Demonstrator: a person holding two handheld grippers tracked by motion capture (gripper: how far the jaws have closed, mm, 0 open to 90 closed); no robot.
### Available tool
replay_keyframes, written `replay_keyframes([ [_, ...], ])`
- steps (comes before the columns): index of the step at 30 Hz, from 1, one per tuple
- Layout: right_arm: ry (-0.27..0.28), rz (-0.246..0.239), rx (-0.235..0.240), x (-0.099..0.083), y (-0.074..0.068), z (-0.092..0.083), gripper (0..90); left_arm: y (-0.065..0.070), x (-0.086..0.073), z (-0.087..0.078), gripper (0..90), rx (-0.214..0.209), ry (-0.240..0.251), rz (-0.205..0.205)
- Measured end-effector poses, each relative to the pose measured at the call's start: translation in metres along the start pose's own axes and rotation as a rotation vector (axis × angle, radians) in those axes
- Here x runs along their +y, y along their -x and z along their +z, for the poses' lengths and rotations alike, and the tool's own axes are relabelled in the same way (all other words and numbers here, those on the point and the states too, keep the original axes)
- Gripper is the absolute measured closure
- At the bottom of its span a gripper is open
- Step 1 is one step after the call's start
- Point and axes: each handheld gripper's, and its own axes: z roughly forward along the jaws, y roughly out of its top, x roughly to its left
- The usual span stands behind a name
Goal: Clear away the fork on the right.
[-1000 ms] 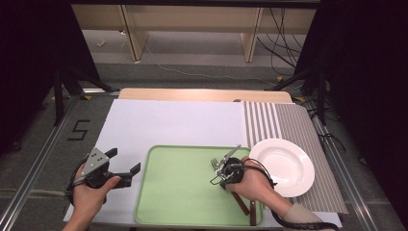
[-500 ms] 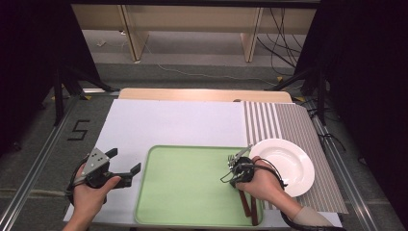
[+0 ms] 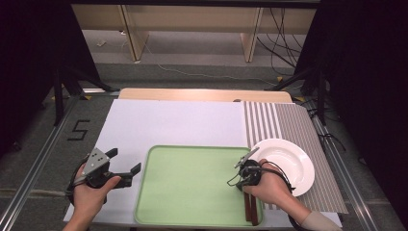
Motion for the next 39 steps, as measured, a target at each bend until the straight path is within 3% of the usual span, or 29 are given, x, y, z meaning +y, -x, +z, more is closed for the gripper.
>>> replay_keyframes([
  [8, 0.006, -0.006, 0.005, -0.002, -0.001, -0.001, 90.0, 0.000, 0.000, 0.000, 0.4, 0.001, -0.001, 0.002],
  [15, 0.111, -0.015, -0.031, -0.004, -0.001, -0.024, 74.3, -0.001, 0.000, 0.000, 0.5, 0.002, -0.004, 0.000],
  [20, 0.167, -0.098, -0.084, -0.009, 0.012, -0.037, 59.5, -0.001, 0.000, 0.000, 0.4, 0.002, -0.004, -0.002],
  [24, 0.198, -0.119, -0.113, -0.014, 0.020, -0.046, 54.5, -0.001, 0.000, -0.001, 0.4, 0.001, -0.001, -0.006],
  [26, 0.238, -0.113, -0.136, -0.016, 0.023, -0.048, 51.7, -0.001, -0.001, -0.001, 0.5, -0.001, -0.002, -0.008],
  [30, 0.258, -0.078, -0.145, -0.020, 0.028, -0.050, 50.2, -0.002, 0.000, -0.001, 0.5, 0.001, 0.002, -0.006],
  [33, 0.248, -0.062, -0.144, -0.023, 0.032, -0.052, 48.1, -0.001, -0.001, 0.000, 0.5, 0.000, 0.000, -0.008],
  [36, 0.235, -0.056, -0.157, -0.025, 0.034, -0.055, 40.6, -0.001, 0.000, 0.001, 0.5, -0.002, -0.001, -0.007],
  [37, 0.248, -0.081, -0.172, -0.025, 0.037, -0.054, 38.2, -0.001, 0.000, 0.001, 0.5, -0.001, -0.002, -0.007],
  [39, 0.239, -0.064, -0.173, -0.027, 0.038, -0.056, 34.0, -0.001, 0.000, 0.000, 0.5, 0.000, -0.002, -0.005],
])
